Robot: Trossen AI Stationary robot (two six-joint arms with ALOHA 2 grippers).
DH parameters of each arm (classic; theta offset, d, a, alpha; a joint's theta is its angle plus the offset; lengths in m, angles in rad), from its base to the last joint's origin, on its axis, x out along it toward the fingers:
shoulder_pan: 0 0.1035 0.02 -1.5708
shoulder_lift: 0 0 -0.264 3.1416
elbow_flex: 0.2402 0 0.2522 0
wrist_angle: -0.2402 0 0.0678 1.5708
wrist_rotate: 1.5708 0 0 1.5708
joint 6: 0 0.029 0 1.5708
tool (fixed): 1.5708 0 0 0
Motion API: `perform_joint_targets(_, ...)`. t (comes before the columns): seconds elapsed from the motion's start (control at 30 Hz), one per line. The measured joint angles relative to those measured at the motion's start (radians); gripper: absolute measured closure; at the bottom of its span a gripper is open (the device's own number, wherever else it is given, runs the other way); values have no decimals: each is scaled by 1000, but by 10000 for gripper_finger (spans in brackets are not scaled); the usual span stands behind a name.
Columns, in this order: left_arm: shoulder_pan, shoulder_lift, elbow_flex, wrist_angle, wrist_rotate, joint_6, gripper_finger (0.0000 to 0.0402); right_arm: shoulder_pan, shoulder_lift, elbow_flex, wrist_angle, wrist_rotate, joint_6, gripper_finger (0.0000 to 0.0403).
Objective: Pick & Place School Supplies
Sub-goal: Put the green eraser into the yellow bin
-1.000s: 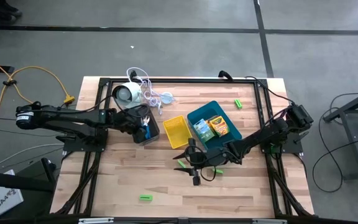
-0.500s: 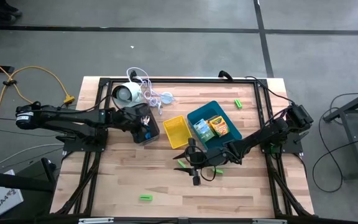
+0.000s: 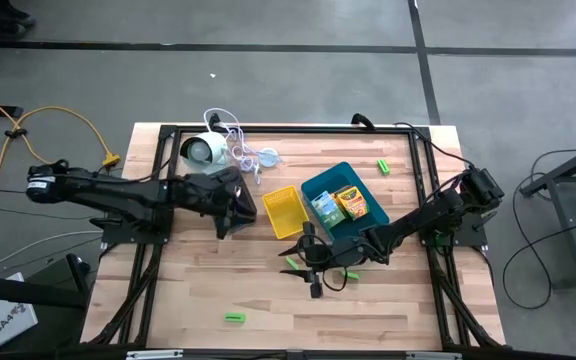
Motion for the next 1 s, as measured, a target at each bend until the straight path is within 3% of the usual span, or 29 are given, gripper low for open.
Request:
perform_joint_targets(0.2,-115,0,0,96,-42,38,277,-1,0,0,-29,1,-1,224)
perform_joint_targets(0.7,-465,0,0,106,-386,60,277,0,0,1,-314,3,98,224)
perform_joint_targets(1.0,-596,0,0,104,-511,57,277,15,92,0,-338,68,50,224)
